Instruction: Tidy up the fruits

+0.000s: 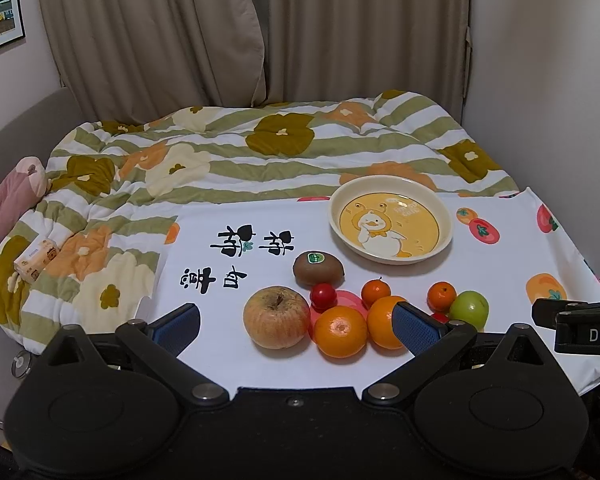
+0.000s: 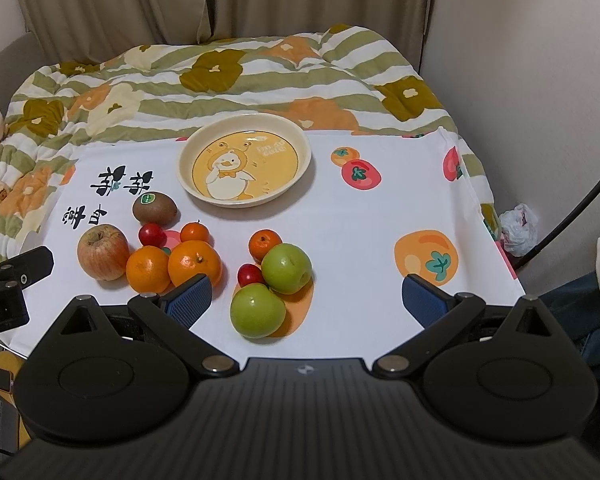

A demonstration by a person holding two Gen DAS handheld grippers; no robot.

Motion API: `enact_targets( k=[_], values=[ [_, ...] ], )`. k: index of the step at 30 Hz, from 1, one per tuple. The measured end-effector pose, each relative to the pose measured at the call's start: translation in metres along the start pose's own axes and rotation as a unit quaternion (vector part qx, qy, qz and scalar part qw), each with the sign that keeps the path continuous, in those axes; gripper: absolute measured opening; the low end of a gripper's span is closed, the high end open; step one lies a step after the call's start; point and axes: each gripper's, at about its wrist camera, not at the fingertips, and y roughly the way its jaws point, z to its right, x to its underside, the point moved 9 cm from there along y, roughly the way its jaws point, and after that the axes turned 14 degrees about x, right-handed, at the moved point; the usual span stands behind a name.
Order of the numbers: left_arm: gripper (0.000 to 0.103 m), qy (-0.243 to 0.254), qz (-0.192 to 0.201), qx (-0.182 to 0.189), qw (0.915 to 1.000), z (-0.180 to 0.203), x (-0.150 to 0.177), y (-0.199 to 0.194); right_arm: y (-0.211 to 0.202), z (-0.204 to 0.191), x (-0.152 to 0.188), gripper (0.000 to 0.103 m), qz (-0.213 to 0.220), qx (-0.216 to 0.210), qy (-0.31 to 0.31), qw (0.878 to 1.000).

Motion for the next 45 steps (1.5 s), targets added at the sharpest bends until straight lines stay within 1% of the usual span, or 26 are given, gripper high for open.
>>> enact_targets(
  k=[12,22,30,36,41,43,45],
  values=[
    [0.103,0.000,0.000,0.000,1.0000,0.000,-0.001,0.000,0.001,-0.005,0.001,0.103,0.000,-0.001,0.000,1.000],
    [0.103,-0.002,-0.001,-0.001,1.0000,-0.002,-0.002,-0.001,-0.005,-0.005,0.000,0.103,-0.003,-0.007,0.004,1.000],
    [0.103,-0.003,-0.005,-0.003,1.0000,-0.005,-0.004,-0.002,-0.002,-0.001,0.002,0.103,-0.003,-0.010,0.004,1.000],
    [0.103,-0.009,-0.006,-0.001,0.9999,-0.008,-0.006,-0.003,0.000,0.001,-0.002,0.103,0.007,-0.015,-0.009,1.000],
    [0.103,-0.019,-0.002,-0.015,0.9997,-0.017,-0.004,0.001,0.009,-0.003,-0.005,0.103,0.017,-0.037,-0.029,0.999],
    [0.103,-0.011,0.003,-0.026,0.9996,-0.018,-0.003,0.003,0.013,-0.006,-0.008,0.103,0.018,-0.056,-0.033,0.998],
    [0.103,0.010,0.009,-0.038,0.9992,-0.019,-0.001,0.007,0.016,-0.011,-0.009,0.103,0.021,-0.072,-0.033,0.997]
  ],
)
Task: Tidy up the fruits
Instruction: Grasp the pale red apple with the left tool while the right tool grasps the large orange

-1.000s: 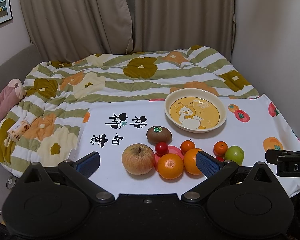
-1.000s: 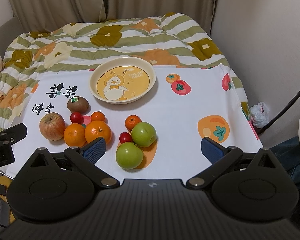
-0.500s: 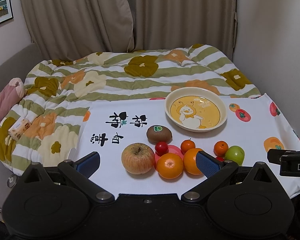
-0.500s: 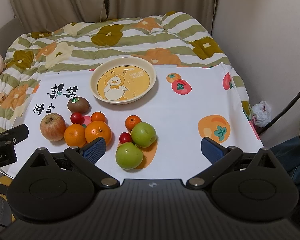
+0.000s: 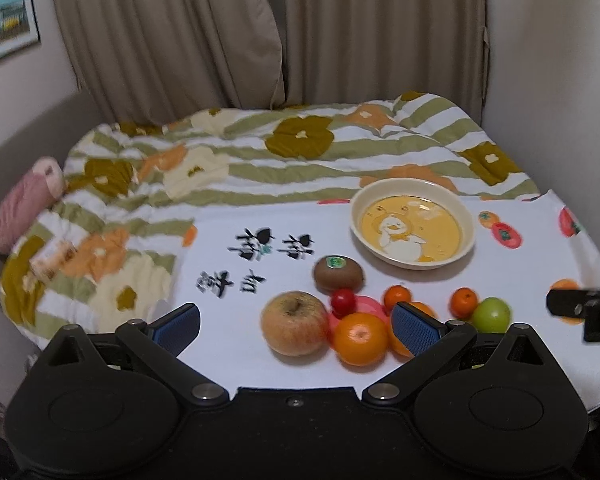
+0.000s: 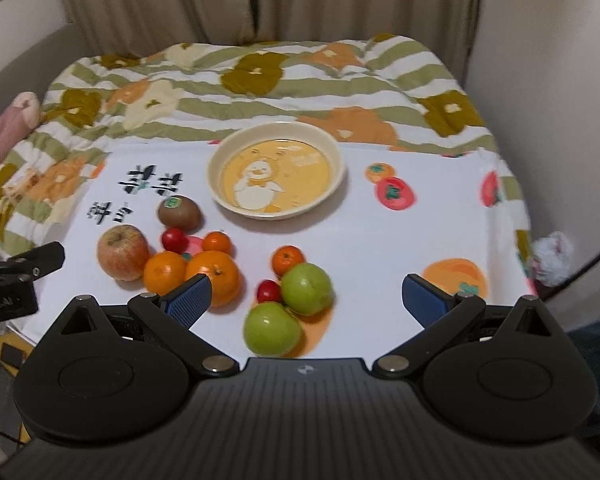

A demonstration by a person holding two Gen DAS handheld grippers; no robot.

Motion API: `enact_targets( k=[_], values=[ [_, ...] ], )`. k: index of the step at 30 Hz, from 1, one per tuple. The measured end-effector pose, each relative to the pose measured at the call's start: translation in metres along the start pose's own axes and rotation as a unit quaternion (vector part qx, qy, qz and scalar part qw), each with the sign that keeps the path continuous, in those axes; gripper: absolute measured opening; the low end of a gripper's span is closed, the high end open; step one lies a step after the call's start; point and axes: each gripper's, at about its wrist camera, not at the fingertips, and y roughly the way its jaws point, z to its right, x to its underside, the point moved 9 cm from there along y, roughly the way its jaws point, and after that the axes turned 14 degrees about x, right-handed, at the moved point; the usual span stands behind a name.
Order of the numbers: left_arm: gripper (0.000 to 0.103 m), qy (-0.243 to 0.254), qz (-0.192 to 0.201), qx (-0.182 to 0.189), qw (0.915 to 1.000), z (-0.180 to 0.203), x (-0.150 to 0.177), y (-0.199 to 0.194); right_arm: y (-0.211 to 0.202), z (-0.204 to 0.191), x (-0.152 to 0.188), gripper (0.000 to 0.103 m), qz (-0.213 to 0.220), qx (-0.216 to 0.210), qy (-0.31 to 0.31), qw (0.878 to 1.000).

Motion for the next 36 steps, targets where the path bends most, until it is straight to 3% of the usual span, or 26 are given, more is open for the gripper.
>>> enact_targets(
  k=[7,12,19,28,32,36],
  values=[
    [0.103,0.025,0.001,0.036,0.9990,-0.020,0.009,0.018,0.015,-0.028,0.002,0.103,-0.013,-0.034,0.009,0.999],
    [0.103,0.061,-0.013,0.047,0.9969,-0.036,0.015,0.039,0.027,-0.055,0.010,0.103,-0.028,-0.036,0.025,0.999],
    [0.103,0.124,-0.031,0.096,0.9871,-0.052,0.023,0.072,0.045,-0.093,0.024,0.103,-0.056,-0.032,0.078,0.995],
    [0.098,0.224,-0.064,0.190,0.9537,-0.051,0.028,0.116,0.070,-0.123,0.033,0.103,-0.083,-0.004,0.173,0.981],
    [0.089,0.251,-0.088,0.223,0.9376,-0.046,0.039,0.136,0.084,-0.132,0.037,0.103,-0.098,0.006,0.203,0.974],
    [0.088,0.263,-0.104,0.248,0.9264,-0.041,0.046,0.151,0.096,-0.141,0.042,0.103,-0.110,0.008,0.217,0.970]
  ],
)
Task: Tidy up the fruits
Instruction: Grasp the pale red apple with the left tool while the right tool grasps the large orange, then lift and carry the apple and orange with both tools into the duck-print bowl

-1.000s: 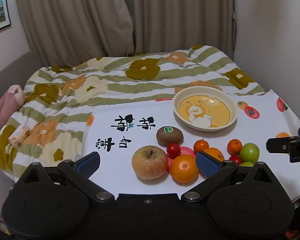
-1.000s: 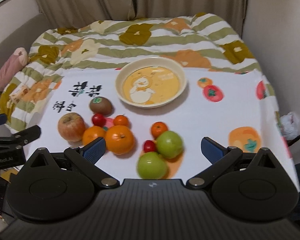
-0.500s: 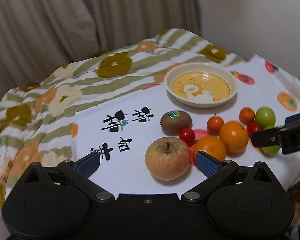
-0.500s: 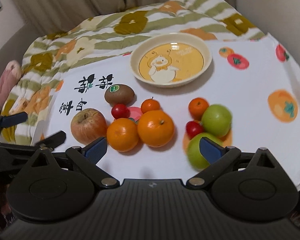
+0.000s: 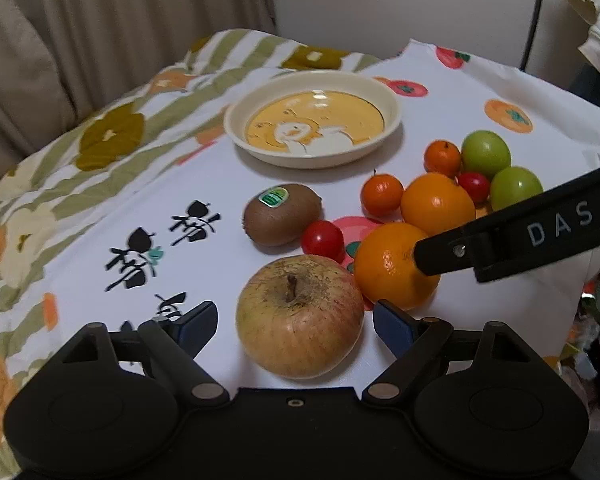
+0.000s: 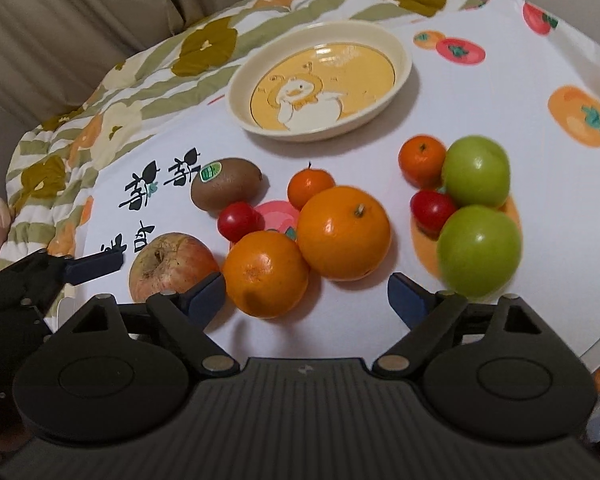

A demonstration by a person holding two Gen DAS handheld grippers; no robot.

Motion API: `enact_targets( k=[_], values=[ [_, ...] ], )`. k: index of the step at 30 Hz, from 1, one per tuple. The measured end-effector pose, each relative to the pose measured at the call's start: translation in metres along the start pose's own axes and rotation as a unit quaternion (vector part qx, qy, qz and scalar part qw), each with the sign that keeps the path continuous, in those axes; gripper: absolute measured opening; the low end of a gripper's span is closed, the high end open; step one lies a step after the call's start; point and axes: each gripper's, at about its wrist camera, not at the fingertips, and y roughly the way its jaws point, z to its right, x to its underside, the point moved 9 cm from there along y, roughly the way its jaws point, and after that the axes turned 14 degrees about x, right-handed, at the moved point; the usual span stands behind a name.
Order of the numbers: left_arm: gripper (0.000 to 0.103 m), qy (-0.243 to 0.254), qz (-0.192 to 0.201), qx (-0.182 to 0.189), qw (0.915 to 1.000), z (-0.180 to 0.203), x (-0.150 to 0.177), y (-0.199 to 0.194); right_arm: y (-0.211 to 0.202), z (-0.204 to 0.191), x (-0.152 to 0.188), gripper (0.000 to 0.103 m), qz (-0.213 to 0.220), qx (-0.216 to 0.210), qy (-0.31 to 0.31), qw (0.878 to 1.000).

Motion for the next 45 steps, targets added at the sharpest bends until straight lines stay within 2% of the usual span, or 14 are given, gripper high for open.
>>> enact_targets(
  k=[4,8,16,18,23,27,30,33,39,45],
  values=[
    [0.087,0.000,-0.008,0.018,0.9998,-0.003,0.000,0.012,0.008,-0.006,0.004,0.099,-0.009,0.002,0.011,1.000],
    [0.081,-0.003,-0.013,0.035,0.9993,-0.006,0.000,0.019,0.013,-0.011,0.003,0.097,-0.014,0.002,0.022,1.000],
    [0.079,-0.009,-0.010,0.043,0.9990,-0.010,0.001,0.020,0.021,-0.022,0.004,0.093,-0.026,0.002,0.024,0.999],
    [0.079,-0.006,-0.012,0.039,0.9992,-0.009,0.002,0.019,0.024,-0.024,0.005,0.088,-0.033,-0.002,0.025,0.999],
    [0.079,0.000,-0.016,0.021,0.9997,-0.011,0.009,0.014,0.031,-0.030,0.003,0.087,-0.041,-0.006,0.030,0.999],
    [0.079,-0.007,-0.016,0.011,0.9998,-0.015,0.016,0.009,0.037,-0.033,0.003,0.082,-0.044,-0.003,0.027,0.999],
    [0.079,-0.015,-0.014,0.003,0.9998,-0.018,0.019,0.006,0.039,-0.037,0.002,0.075,-0.044,-0.008,0.024,0.999],
    [0.079,-0.027,-0.012,-0.003,0.9996,-0.021,0.023,0.003,0.039,-0.041,0.000,0.074,-0.040,0.000,0.007,0.999],
    [0.079,-0.048,-0.001,-0.016,0.9987,-0.024,0.025,-0.011,0.029,-0.047,0.001,0.074,-0.034,-0.011,-0.006,0.999],
    [0.079,-0.066,0.020,-0.037,0.9970,-0.018,0.018,-0.036,0.001,-0.052,-0.013,0.074,-0.003,-0.025,-0.033,0.999]
  ],
)
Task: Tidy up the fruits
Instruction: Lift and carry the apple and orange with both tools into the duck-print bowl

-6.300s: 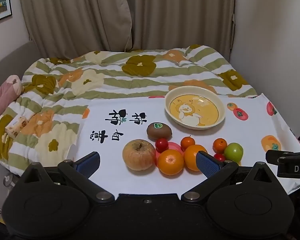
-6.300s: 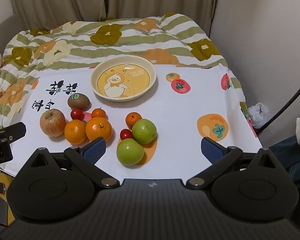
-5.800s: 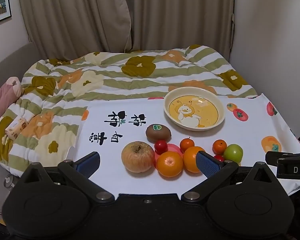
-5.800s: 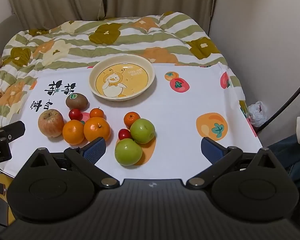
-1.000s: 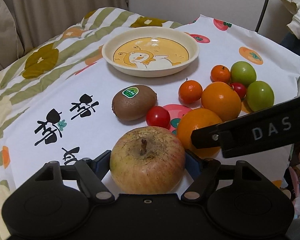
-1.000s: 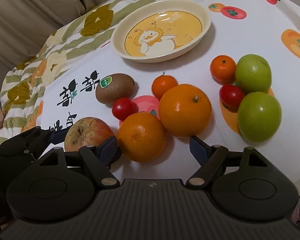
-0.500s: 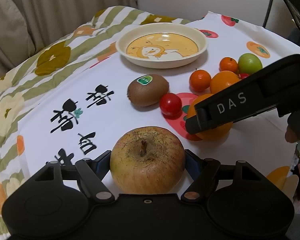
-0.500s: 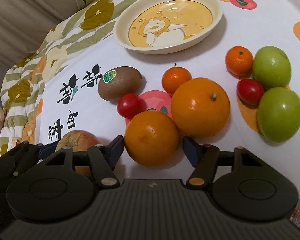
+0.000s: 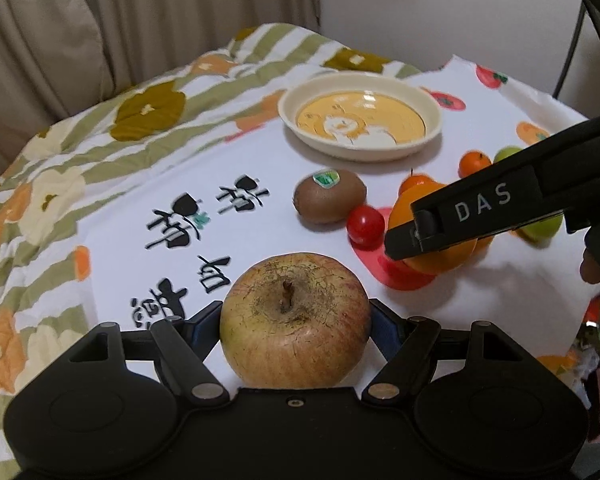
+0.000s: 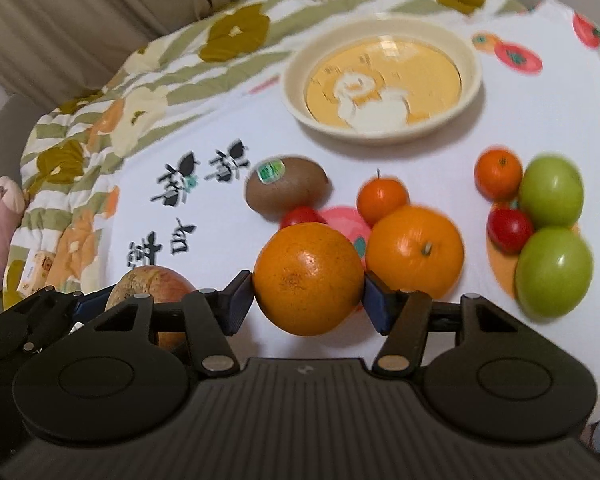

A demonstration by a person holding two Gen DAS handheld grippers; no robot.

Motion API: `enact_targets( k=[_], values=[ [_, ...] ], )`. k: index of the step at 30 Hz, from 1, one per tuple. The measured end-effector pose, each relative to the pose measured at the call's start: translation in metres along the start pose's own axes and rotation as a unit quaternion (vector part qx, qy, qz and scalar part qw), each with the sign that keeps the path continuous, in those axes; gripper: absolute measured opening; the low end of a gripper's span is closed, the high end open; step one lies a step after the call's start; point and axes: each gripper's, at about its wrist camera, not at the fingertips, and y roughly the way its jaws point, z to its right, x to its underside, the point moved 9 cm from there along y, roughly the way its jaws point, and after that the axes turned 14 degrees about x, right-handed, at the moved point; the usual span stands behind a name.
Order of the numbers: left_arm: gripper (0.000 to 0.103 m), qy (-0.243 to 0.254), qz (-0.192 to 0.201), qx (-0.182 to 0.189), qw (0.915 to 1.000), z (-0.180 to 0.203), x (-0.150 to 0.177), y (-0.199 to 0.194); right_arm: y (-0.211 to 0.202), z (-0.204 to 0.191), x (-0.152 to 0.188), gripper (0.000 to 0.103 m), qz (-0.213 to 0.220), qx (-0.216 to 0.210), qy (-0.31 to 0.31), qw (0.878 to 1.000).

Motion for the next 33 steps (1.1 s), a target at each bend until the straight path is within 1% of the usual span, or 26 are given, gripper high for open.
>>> enact_targets(
  k=[6,10,14,18,22,25,33],
  values=[
    [0.079,-0.028,0.020,-0.031,0.9989,0.008,-0.019,-0.022,-0.028,0.007,-0.025,0.074,0.034,-0.017,-0.030,0.999],
    [0.079,-0.050,0.034,-0.058,0.9965,0.017,-0.036,-0.032,-0.042,0.017,-0.043,0.074,0.051,-0.031,-0.054,0.997],
    [0.079,-0.079,0.047,-0.077,0.9928,0.028,-0.054,-0.037,-0.050,0.031,-0.064,0.074,0.058,-0.048,-0.077,0.994],
    [0.079,-0.095,0.058,-0.093,0.9894,0.038,-0.077,-0.035,-0.053,0.049,-0.090,0.074,0.064,-0.058,-0.097,0.992],
    [0.079,-0.112,0.073,-0.099,0.9860,0.042,-0.106,-0.025,-0.048,0.067,-0.118,0.074,0.070,-0.061,-0.121,0.988],
    [0.079,-0.116,0.080,-0.102,0.9847,0.044,-0.127,-0.011,-0.038,0.079,-0.142,0.073,0.073,-0.062,-0.135,0.986],
    [0.079,-0.124,0.077,-0.102,0.9840,0.036,-0.177,0.048,0.008,0.098,-0.200,0.073,0.076,-0.069,-0.171,0.980]
  ],
)
